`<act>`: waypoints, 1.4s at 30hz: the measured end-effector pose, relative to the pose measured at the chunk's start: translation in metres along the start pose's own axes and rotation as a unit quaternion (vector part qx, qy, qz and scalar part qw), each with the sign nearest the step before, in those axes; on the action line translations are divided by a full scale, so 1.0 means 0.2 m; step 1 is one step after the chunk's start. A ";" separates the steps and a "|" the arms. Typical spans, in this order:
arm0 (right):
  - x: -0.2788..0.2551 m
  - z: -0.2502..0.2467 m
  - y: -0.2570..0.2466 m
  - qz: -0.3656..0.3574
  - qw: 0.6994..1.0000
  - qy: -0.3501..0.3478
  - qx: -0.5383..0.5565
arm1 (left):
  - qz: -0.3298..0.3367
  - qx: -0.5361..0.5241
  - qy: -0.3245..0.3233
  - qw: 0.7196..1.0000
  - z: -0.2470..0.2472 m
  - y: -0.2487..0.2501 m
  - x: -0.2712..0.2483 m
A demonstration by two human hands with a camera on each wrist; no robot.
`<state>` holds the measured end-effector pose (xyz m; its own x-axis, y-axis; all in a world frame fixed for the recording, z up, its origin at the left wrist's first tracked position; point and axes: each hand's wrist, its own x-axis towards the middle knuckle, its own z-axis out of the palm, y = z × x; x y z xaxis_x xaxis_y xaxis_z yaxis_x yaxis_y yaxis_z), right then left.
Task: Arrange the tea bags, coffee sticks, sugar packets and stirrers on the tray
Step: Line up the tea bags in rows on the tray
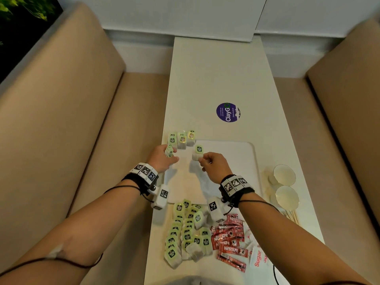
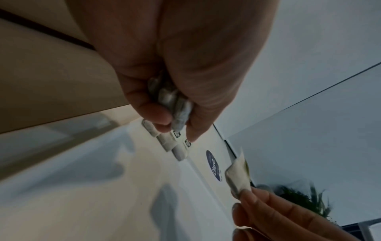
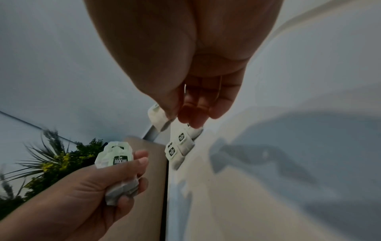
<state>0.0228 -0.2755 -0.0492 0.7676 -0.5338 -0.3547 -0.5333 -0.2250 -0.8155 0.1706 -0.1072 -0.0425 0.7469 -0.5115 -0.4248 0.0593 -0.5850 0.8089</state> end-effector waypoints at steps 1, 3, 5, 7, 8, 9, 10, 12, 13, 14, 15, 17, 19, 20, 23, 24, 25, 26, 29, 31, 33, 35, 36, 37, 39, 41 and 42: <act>0.04 0.00 0.00 0.004 1.000 0.008 0.000 | 0.003 0.021 0.011 1.000 -0.01 0.00 0.04; 0.12 -0.01 0.00 0.010 1.000 0.021 -0.001 | 0.005 0.071 0.034 0.997 -0.03 -0.01 0.11; 0.19 -0.01 0.00 0.013 0.999 0.033 -0.003 | 0.005 0.116 0.040 0.992 -0.04 -0.02 0.18; 0.26 0.00 0.01 0.020 0.999 0.042 -0.012 | 0.009 0.151 0.032 0.988 -0.05 -0.03 0.24; 0.30 0.01 0.01 0.025 0.999 0.044 -0.018 | 0.011 0.165 0.028 0.986 -0.05 -0.04 0.26; 0.33 0.02 0.02 0.031 0.998 0.044 -0.025 | 0.012 0.177 0.025 0.984 -0.05 -0.05 0.29; 0.37 0.03 0.03 0.038 0.998 0.043 -0.030 | 0.013 0.186 0.022 0.982 -0.05 -0.06 0.31; 0.42 0.05 0.04 0.046 0.998 0.035 -0.038 | 0.018 0.205 0.014 0.979 -0.05 -0.07 0.35; 0.43 0.06 0.05 0.049 0.998 0.031 -0.040 | 0.021 0.211 0.008 0.977 -0.05 -0.08 0.37; 0.45 0.07 0.05 0.050 0.997 0.028 -0.042 | 0.028 0.215 0.005 0.976 -0.05 -0.09 0.38; 0.46 0.08 0.05 0.051 0.997 0.026 -0.045 | 0.036 0.219 0.004 0.975 -0.05 -0.11 0.39; 0.48 0.11 0.05 0.055 0.997 0.020 -0.049 | 0.050 0.226 0.007 0.973 -0.05 -0.12 0.42; 0.49 0.14 0.05 0.062 0.997 0.013 -0.047 | 0.064 0.231 0.011 0.971 -0.05 -0.13 0.44; 0.50 0.15 0.05 0.067 0.997 0.012 -0.047 | 0.070 0.231 0.013 0.970 -0.05 -0.13 0.45; 0.52 0.17 0.05 0.080 0.995 0.017 -0.055 | 0.074 0.228 0.015 0.971 -0.05 -0.13 0.46; 0.53 0.18 0.05 0.084 0.995 0.017 -0.060 | 0.073 0.226 0.014 0.971 -0.06 -0.13 0.46; 0.54 0.18 0.05 0.089 0.994 0.017 -0.066 | 0.070 0.223 0.014 0.972 -0.06 -0.13 0.47; 0.54 0.18 0.05 0.092 0.993 0.017 -0.072 | 0.068 0.220 0.015 0.973 -0.06 -0.13 0.47; 0.55 0.18 0.04 0.095 0.991 0.021 -0.087 | 0.067 0.202 0.022 0.977 -0.05 -0.14 0.47; 0.54 0.17 0.03 0.099 0.990 0.034 -0.089 | 0.069 0.182 0.028 0.980 -0.05 -0.14 0.46; 0.53 0.17 0.03 0.108 0.990 0.046 -0.080 | 0.074 0.162 0.028 0.984 -0.06 -0.14 0.44; 0.51 0.18 0.03 0.107 0.990 0.054 -0.068 | 0.077 0.148 0.026 0.986 -0.07 -0.14 0.42; 0.50 0.19 0.03 0.105 0.991 0.055 -0.063 | 0.072 0.135 0.023 0.988 -0.08 -0.15 0.42; 0.48 0.20 0.03 0.103 0.992 0.053 -0.056 | 0.060 0.112 0.015 0.992 -0.09 -0.15 0.41; 0.45 0.21 0.04 0.088 0.994 0.046 -0.046 | 0.033 0.056 -0.008 0.998 -0.11 -0.16 0.39; 0.40 0.22 0.05 0.059 0.997 0.035 -0.032 | 0.017 0.015 -0.035 0.999 -0.13 -0.15 0.35; 0.38 0.23 0.05 0.041 0.998 0.027 -0.026 | 0.013 0.001 -0.051 0.999 -0.14 -0.15 0.33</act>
<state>0.0922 -0.2808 -0.1043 0.7013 -0.5953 -0.3920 -0.6120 -0.2210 -0.7594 0.2361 -0.1056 -0.0832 0.6762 -0.5886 -0.4430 0.0396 -0.5715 0.8197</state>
